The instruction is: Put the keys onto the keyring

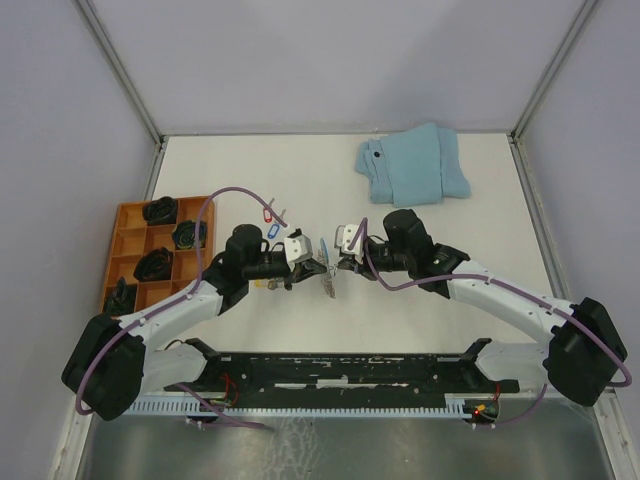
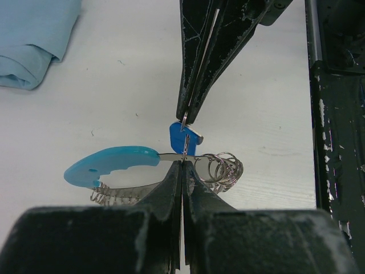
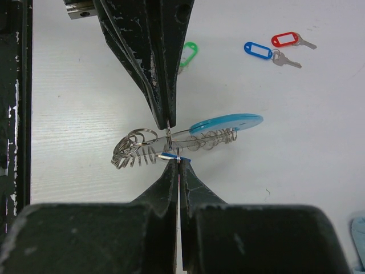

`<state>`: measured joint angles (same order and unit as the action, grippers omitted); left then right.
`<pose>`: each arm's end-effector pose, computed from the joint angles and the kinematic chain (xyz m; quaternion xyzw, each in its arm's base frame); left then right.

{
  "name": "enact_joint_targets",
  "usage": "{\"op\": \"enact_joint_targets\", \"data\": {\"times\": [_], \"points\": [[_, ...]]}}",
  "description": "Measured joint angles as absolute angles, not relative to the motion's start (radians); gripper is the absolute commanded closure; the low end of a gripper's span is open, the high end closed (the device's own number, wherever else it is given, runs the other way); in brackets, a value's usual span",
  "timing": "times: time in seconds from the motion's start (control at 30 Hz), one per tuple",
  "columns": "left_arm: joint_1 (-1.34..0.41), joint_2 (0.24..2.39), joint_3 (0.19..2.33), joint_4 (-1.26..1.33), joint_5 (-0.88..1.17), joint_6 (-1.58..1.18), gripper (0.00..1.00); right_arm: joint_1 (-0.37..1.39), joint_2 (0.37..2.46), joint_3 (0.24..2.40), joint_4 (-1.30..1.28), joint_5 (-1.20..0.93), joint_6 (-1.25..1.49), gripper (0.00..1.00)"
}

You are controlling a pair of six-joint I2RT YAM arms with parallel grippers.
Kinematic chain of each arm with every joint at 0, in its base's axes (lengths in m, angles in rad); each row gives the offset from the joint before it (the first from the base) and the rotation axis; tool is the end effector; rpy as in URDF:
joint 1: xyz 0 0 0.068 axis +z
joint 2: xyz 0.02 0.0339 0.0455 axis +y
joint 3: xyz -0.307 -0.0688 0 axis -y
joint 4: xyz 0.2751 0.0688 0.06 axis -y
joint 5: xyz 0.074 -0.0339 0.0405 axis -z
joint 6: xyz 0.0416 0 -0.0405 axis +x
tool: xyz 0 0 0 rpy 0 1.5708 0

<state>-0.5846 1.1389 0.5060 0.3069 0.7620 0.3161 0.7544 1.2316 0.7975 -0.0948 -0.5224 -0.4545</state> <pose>0.1905 -0.1605 0.2446 0.5235 0.5847 -0.3718 0.4959 0.1954 0.2121 0.2862 -0.5820 0.6164 0.2933 0.4420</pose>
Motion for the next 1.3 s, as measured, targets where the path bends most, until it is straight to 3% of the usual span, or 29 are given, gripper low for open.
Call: {"op": "enact_joint_targets", "data": {"times": [1.3], "points": [[-0.585,1.149,0.515,0.301,0.768,0.316,0.97,0.757,1.227,0.794,-0.112,-0.542,-0.462,0.99]]}}
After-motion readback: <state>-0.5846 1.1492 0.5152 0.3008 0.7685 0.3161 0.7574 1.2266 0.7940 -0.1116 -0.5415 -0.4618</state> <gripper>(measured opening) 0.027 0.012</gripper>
